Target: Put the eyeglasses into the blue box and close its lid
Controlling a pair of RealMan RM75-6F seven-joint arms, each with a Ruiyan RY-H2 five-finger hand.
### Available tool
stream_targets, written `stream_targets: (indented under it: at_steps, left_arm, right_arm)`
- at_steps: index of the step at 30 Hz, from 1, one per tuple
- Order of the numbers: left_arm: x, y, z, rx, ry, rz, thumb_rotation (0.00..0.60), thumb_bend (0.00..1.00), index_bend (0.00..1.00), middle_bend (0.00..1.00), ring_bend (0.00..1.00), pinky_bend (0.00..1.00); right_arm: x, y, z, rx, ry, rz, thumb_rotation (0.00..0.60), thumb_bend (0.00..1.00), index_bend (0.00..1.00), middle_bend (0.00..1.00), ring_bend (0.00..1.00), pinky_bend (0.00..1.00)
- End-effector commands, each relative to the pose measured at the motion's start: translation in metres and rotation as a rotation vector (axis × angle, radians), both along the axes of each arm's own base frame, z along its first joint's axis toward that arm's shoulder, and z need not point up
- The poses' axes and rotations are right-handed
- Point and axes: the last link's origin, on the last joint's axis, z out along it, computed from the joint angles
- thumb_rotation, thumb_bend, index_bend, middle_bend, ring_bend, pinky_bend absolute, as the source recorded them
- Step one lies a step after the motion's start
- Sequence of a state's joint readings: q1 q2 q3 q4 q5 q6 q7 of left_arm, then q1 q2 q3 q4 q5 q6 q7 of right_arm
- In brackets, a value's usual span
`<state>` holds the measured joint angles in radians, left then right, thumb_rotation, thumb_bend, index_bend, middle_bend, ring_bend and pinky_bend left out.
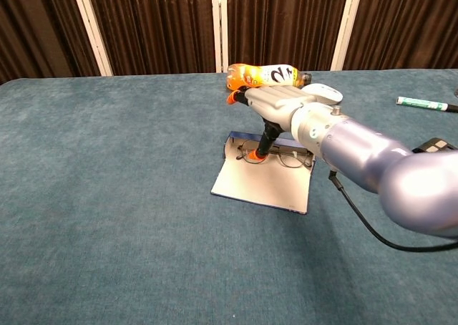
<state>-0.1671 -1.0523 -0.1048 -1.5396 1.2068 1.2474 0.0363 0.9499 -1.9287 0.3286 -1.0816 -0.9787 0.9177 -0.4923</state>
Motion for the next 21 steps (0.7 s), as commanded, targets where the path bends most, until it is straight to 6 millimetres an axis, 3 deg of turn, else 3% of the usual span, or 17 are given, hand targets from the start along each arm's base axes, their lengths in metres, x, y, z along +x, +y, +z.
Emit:
stream_targets:
  at_steps: [1,12,21]
  left_arm:
    - [0.001,0.0,-0.001,-0.002,0.001,-0.003,0.6,0.0,0.0,0.0,0.0,0.0]
    - [0.005,-0.002,-0.004,-0.013,0.007,-0.019,0.6,0.0,0.0,0.0,0.0,0.0]
    - [0.005,-0.003,-0.004,-0.01,0.008,-0.018,0.6,0.0,0.0,0.0,0.0,0.0]
  right_arm:
    - [-0.007,0.021,0.012,0.036,-0.004,0.045,0.6,0.14,0.15,0.0,0.0,0.0]
    - [-0.015,0.075,0.012,0.167,0.057,0.157,0.6,0.14,0.22,0.0,0.0,0.0]
    - [-0.024,0.077,0.002,0.167,0.106,0.183,0.6,0.2,0.26,0.0,0.0,0.0]
